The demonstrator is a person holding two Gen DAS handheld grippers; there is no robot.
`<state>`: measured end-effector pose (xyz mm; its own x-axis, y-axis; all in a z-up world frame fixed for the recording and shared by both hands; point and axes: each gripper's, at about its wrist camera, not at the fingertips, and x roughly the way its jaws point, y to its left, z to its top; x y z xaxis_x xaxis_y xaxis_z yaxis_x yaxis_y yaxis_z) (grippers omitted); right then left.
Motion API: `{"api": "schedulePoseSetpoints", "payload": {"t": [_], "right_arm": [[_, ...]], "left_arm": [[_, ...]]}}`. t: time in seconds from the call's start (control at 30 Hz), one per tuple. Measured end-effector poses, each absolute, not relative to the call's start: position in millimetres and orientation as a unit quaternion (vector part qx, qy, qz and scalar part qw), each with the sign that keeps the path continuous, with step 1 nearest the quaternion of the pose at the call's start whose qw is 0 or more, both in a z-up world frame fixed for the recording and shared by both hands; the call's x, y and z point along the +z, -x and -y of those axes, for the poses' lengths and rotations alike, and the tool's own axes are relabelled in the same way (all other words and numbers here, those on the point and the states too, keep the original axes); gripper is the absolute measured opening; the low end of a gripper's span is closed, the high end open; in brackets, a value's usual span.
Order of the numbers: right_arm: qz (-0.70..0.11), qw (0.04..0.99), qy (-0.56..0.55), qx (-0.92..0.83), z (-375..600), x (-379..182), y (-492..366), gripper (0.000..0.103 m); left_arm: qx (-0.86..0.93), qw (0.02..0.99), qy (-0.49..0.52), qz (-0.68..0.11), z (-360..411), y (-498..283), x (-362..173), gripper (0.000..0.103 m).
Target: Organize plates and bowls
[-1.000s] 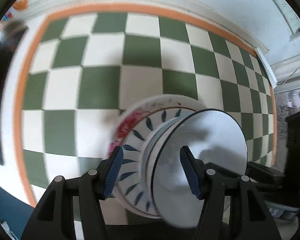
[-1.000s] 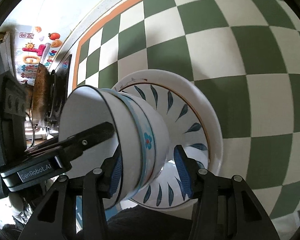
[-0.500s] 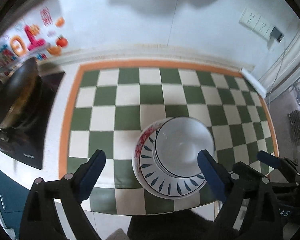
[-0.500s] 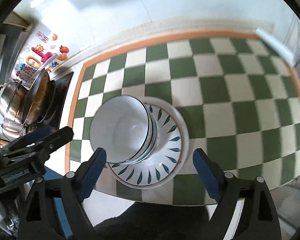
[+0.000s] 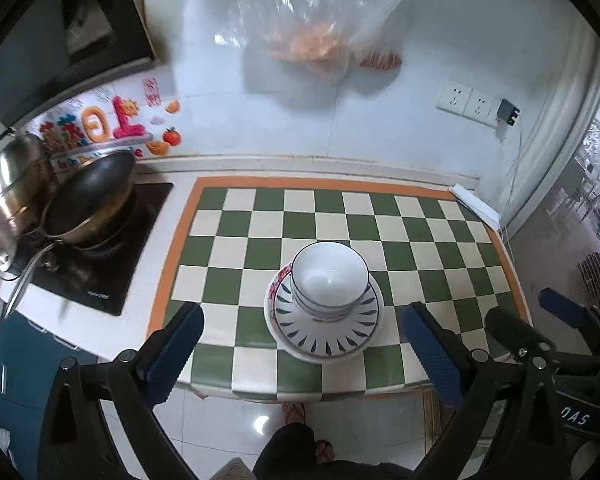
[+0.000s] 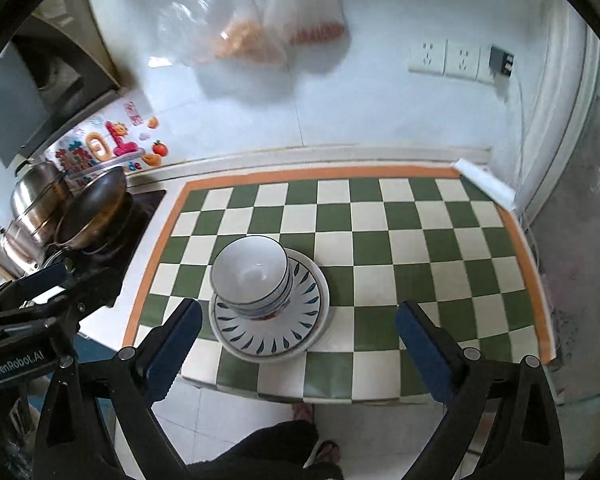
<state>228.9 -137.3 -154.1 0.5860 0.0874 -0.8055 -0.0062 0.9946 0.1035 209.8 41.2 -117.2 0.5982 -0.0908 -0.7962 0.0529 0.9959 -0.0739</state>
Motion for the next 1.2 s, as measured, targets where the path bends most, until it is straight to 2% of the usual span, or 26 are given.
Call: {"api": "schedulePoseSetpoints", "payload": {"t": [0.43,1.2], "right_arm": [[-0.388,0.921,-0.019,0.024,136.4,-74.0,-110.8,0.101],[-0.380,0.924,-0.032,0.025,108.6,-67.7,-82.4,0.102]], "left_arm": [[-0.033,0.909,0.044,-0.413,-43.5,-118.6,-72.8,0.103],[-0.027,0.919,0.023,-0.392,-77.5,-81.1,-56.1,0.103]]}}
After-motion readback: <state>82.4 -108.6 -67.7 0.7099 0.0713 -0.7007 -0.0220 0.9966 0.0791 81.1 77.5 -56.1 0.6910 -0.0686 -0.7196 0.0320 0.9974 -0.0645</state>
